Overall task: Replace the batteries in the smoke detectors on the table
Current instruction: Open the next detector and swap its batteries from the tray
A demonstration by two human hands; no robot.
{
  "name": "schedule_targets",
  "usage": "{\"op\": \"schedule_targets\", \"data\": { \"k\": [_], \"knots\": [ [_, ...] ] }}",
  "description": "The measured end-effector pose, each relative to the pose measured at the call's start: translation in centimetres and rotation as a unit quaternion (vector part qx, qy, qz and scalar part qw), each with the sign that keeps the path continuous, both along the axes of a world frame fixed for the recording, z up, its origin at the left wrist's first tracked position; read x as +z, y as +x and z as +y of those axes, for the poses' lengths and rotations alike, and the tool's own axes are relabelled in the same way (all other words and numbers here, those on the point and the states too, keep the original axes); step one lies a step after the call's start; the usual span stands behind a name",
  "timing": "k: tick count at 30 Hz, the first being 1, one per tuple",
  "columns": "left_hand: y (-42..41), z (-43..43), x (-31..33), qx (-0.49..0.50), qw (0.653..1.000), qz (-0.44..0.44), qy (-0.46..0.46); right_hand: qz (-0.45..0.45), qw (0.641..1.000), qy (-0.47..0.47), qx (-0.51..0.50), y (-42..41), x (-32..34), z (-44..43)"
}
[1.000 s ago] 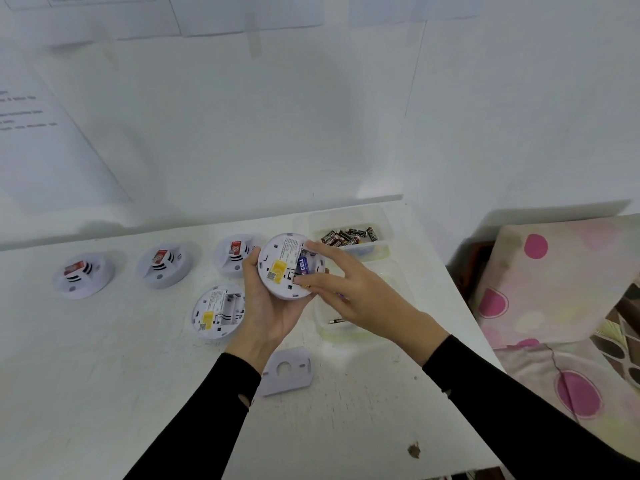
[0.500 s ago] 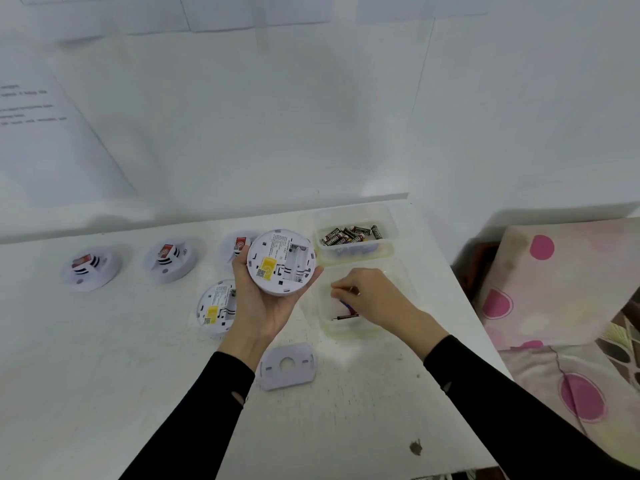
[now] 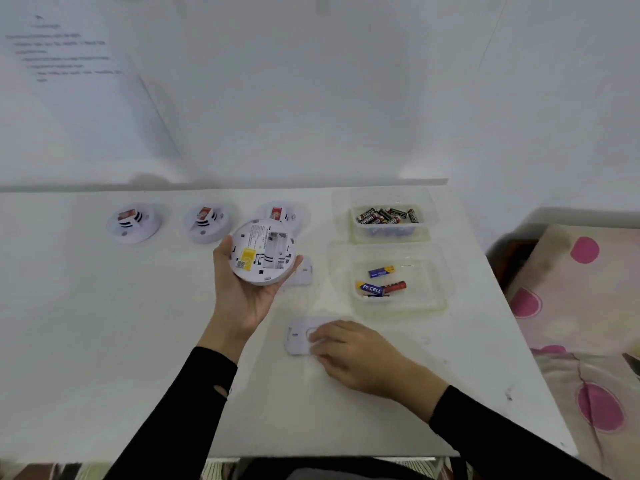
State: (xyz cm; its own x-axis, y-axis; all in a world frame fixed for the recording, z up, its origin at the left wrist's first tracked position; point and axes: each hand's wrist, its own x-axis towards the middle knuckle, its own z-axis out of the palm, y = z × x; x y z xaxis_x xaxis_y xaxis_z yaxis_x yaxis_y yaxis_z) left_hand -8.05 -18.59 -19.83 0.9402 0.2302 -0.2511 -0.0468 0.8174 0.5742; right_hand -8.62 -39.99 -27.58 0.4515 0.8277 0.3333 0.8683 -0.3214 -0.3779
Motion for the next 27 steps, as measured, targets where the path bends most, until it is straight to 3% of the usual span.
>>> {"op": "schedule_targets", "data": {
  "k": [10, 14, 19, 27],
  "knots": [
    [-6.4, 14.7, -1.4, 0.102, 0.983, 0.088, 0.123, 0.001, 0.999, 0.014, 0.052, -2.2, -1.1, 13.0],
    [-8.2, 20.5, -2.3, 0.060, 0.969, 0.124, 0.205, 0.011, 0.999, 0.017, 0.038, -2.1, -1.3, 19.7],
    [-8.5, 25.7, -3.0, 0.014, 0.922, 0.212, 0.323, 0.052, 0.998, 0.030, -0.028, 0.1, -1.1, 25.7],
    [-5.9, 28.5, -3.9, -0.027, 0.895, 0.235, 0.379, 0.116, 0.988, 0.047, -0.087, 2.1, -1.3, 28.5]
  ]
}}
